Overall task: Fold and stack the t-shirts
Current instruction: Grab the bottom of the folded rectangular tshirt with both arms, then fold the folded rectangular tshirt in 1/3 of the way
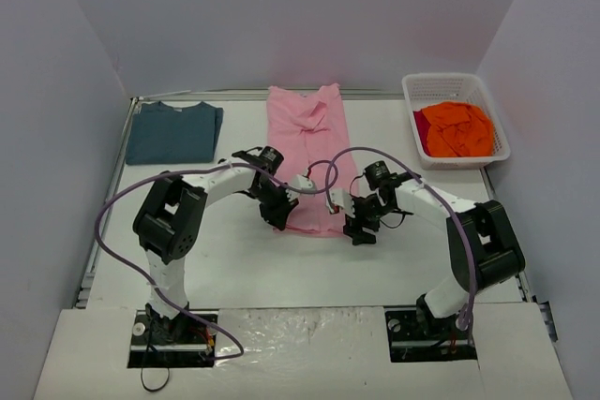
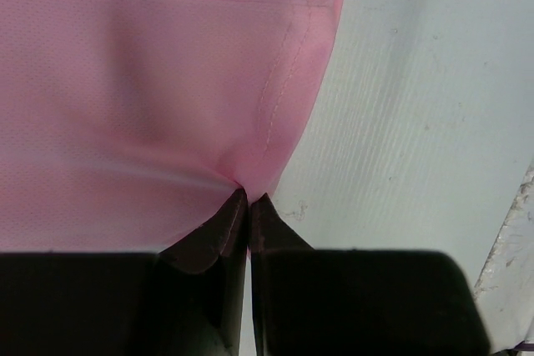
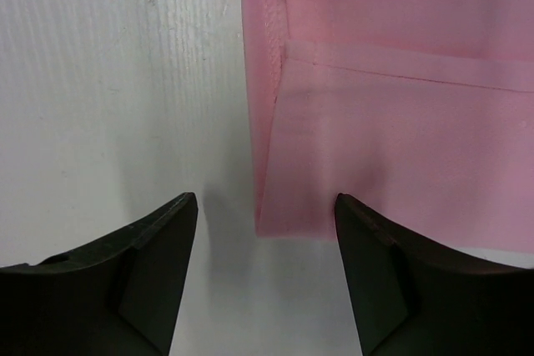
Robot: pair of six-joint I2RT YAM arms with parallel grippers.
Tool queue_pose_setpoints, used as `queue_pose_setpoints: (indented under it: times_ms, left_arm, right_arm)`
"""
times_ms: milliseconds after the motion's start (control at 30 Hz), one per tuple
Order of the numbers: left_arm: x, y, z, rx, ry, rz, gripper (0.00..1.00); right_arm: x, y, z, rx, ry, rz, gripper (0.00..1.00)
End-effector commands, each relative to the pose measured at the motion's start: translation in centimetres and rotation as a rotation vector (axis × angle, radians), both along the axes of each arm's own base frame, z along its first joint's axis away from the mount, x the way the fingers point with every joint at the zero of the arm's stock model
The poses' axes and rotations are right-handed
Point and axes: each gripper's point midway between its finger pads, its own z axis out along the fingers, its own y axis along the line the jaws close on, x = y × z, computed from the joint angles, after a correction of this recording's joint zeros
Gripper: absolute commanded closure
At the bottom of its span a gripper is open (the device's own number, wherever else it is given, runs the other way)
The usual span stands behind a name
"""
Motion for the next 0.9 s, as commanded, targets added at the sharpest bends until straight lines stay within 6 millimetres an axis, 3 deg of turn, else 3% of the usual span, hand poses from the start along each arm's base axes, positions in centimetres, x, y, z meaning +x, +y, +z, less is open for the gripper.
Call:
queue_pose_setpoints:
  times_ms: [0, 67, 300, 433, 467, 600, 733, 867]
  left_arm:
    - [-0.1, -0.2, 0.9, -0.035, 0.021, -0.014, 0.98]
    - [-0.3, -0.2, 0.8, -0.034, 0.028, -0.016, 0.98]
    - [-0.3, -0.1, 0.8, -0.042, 0.040, -0.014, 0.98]
    - [-0.4, 0.0, 1.0, -0.047, 0.051, -0.011, 0.98]
    - [-0.4, 0.1, 1.1, -0.048, 0.053, -0.009, 0.98]
    - [-0.3, 0.4, 1.8, -0.053, 0.048, -0.006, 0.98]
    - [-0.4, 0.6, 3.3, -0.058, 0.030, -0.035, 0.98]
    - [-1.9, 1.2, 5.4, -0.063, 0.058, -0.085, 0.98]
  right_arm:
    - [0.2, 0.1, -0.9, -0.017, 0.005, -0.012, 0.37]
    - [0.3, -0.1, -1.5, -0.032, 0.016, -0.022, 0.40]
    - [0.5, -0.7, -2.8, -0.078, 0.027, -0.055, 0.68]
    - [0.6, -0.9, -3.0, -0.090, 0.024, -0.074, 0.76]
    - [0.6, -1.0, -2.9, -0.094, 0.021, -0.080, 0.85]
    - [0.7, -1.1, -2.1, -0.105, 0.010, -0.103, 0.99]
    - [0.8, -0.7, 0.6, -0.090, -0.021, -0.125, 0.99]
    - [-0.3, 0.0, 3.5, -0.073, -0.023, -0.123, 1.00]
